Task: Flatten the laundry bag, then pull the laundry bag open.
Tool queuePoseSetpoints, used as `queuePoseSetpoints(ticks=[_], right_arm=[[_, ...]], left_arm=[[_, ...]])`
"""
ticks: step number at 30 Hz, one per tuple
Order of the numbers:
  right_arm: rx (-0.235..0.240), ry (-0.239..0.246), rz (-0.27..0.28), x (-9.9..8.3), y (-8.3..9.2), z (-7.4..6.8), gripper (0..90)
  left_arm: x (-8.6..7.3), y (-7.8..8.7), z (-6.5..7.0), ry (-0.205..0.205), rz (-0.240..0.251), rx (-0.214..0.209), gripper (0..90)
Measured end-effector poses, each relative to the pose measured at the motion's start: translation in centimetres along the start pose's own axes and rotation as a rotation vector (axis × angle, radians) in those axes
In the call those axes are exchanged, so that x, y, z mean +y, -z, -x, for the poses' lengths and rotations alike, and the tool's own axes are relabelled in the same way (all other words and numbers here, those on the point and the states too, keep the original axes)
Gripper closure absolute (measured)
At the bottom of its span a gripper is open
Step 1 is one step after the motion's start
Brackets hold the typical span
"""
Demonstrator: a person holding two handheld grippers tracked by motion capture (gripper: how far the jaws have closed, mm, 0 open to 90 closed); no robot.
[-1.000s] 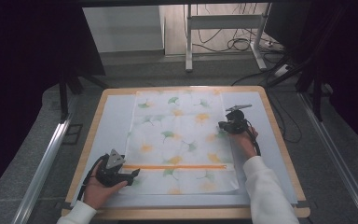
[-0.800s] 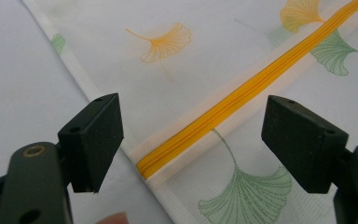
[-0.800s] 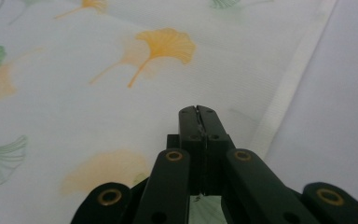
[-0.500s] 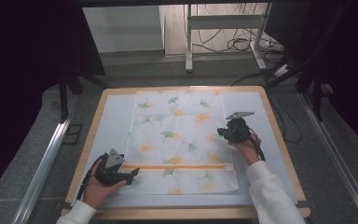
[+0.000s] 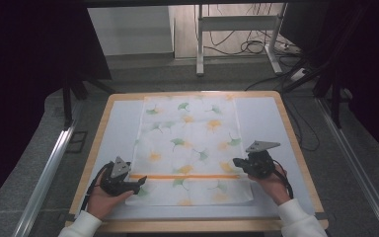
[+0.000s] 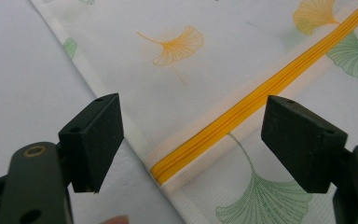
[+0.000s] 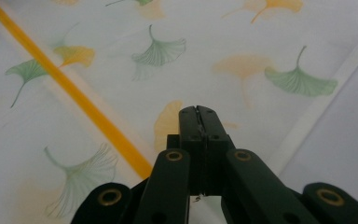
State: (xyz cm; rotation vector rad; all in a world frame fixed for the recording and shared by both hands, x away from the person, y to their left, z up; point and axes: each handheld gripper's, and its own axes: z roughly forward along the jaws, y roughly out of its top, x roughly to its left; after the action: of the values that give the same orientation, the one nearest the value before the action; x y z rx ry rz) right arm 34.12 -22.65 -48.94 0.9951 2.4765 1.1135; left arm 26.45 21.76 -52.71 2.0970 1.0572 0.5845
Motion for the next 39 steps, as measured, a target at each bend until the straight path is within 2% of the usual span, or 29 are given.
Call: queuePoseSetpoints(ticks=[9, 19, 23, 31, 39], right_arm=[[0.031, 0.002, -0.033, -2.5, 1.2, -1.3, 89.7], [0.046, -0.001, -0.040, -3.6, 1.9, -1.9, 89.7], [0.046, -0.002, -0.032, -3.7, 2.2, -2.0, 89.7], [0.040, -0.007, -0.047, -4.5, 2.7, -2.5, 89.7], [0.043, -0.015, -0.070, -5.0, 2.5, -2.8, 89.7]], left_arm=[[-0.1, 0.0, 0.1, 0.002, 0.004, 0.015, 19.6], [0.3, 0.0, 0.2, 0.004, -0.001, 0.014, 19.5], [0.8, 0.1, 0.6, 0.003, 0.010, 0.000, 19.7], [2.6, -0.4, 1.8, -0.031, 0.014, -0.045, 20.8], [4.9, -1.5, 3.9, -0.060, 0.015, -0.099, 21.6]])
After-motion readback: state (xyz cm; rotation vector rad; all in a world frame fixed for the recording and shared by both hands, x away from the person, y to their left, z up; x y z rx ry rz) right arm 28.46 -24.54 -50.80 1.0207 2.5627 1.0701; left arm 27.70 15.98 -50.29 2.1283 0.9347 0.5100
